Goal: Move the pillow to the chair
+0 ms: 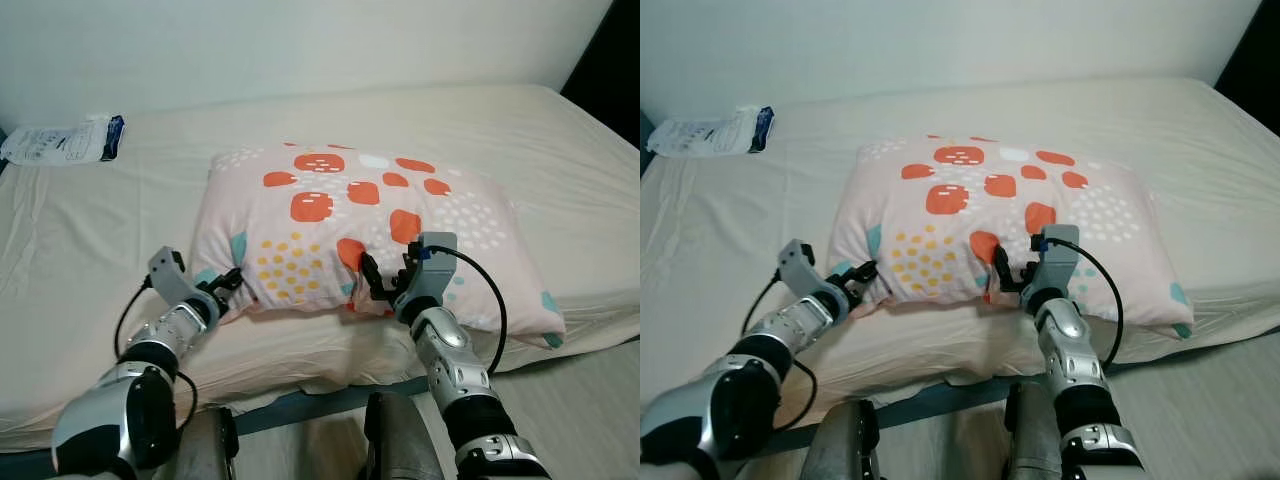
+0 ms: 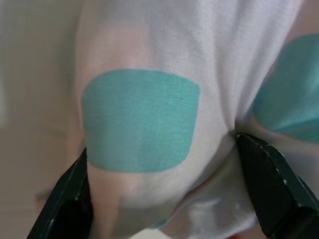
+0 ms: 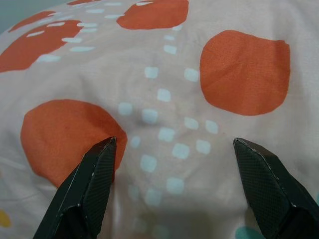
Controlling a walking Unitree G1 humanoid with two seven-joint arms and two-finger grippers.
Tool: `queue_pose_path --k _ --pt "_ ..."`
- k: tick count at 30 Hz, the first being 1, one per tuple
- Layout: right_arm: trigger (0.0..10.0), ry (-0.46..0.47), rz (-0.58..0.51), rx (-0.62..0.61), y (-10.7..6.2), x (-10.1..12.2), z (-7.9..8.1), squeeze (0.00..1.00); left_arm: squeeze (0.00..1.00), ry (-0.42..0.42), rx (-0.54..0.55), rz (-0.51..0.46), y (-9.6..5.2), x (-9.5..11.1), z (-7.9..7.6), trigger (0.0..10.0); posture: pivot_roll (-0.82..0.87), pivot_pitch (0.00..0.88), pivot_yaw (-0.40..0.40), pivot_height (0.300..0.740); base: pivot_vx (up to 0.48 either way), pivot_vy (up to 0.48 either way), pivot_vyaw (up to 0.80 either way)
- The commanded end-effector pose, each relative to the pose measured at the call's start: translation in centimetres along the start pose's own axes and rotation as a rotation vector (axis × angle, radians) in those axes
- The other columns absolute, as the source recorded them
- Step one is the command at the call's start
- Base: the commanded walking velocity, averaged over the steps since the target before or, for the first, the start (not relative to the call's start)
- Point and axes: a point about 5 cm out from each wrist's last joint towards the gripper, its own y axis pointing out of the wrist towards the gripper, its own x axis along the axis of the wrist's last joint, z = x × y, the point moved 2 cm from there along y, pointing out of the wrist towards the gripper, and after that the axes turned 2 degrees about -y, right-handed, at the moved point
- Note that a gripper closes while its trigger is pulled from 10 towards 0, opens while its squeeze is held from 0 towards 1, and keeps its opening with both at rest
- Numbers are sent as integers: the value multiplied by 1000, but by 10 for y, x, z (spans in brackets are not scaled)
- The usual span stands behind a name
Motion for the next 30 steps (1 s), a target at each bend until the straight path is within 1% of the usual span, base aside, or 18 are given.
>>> queue_pose_path --k 1,2,7,8,10,11,12,13,14,15,17,18,19,22,24,25,28,30 --pt "10000 32 18 -10 -2 -5 -1 0 0 -39 -56 15 4 -6 -13 10000 -47 161 -35 576 0 0 0" --pt "10000 35 18 -10 -3 -5 0 0 0 -91 -101 -2 7 -6 -24 10000 -47 160 -35 576 0 0 0" --pt "10000 37 19 -10 -3 -5 0 0 0 -122 -121 -23 9 -5 -32 10000 -47 159 -33 576 0 0 0" --pt "10000 39 19 -9 -3 -5 1 0 0 -162 -129 -92 11 5 -40 10000 -47 155 -30 576 0 0 0" --pt "10000 40 19 -8 -3 -6 2 0 0 -173 -136 -119 11 9 -43 10000 -47 153 -30 576 0 0 0" --pt "10000 40 19 -6 -3 -6 2 0 0 -179 -172 -148 11 16 -50 10000 -46 149 -30 576 0 0 0" --pt "10000 40 18 -5 -3 -6 3 0 0 -162 -192 -151 11 17 -53 8902 -46 147 -30 576 0 0 0" --pt "10000 40 18 -5 -3 -6 3 0 0 -162 -192 -151 11 17 -53 8902 -46 147 -30 576 0 0 0" --pt "10000 39 18 -5 -3 -6 3 0 0 -132 -213 -151 11 18 -57 6078 -42 143 -30 576 0 0 0" --pt "10000 39 18 -4 -3 -6 3 0 0 -96 -232 -143 11 17 -60 1451 -41 141 -30 576 0 0 0" --pt "10000 39 19 -4 -2 -6 3 0 0 -71 -244 -137 11 16 -62 1451 -41 141 -30 576 0 0 0" --pt "10000 38 19 -3 -2 -6 4 0 0 -30 -259 -125 11 13 -62 0 -37 134 -31 576 0 0 0" --pt "10000 38 19 -1 -1 -6 5 0 0 17 -265 -115 11 11 -61 0 -37 126 -30 576 0 0 0" --pt "10000 38 19 0 -1 -6 5 0 0 62 -267 -107 10 9 -58 0 -36 122 -31 576 0 0 0" --pt "10000 37 18 0 0 -5 5 0 0 136 -250 -109 9 6 -53 0 -32 117 -34 576 0 0 0" --pt "10000 37 18 0 0 -5 5 0 0 136 -250 -109 9 6 -53 0 -32 117 -34 576 0 0 0" --pt "10000 32 23 4 1 -6 6 0 0 144 -181 -144 6 9 -37 0 -24 103 -45 576 0 0 0" --pt "10000 31 23 5 1 -6 6 0 0 136 -159 -157 5 11 -32 0 -24 102 -46 576 0 0 0"
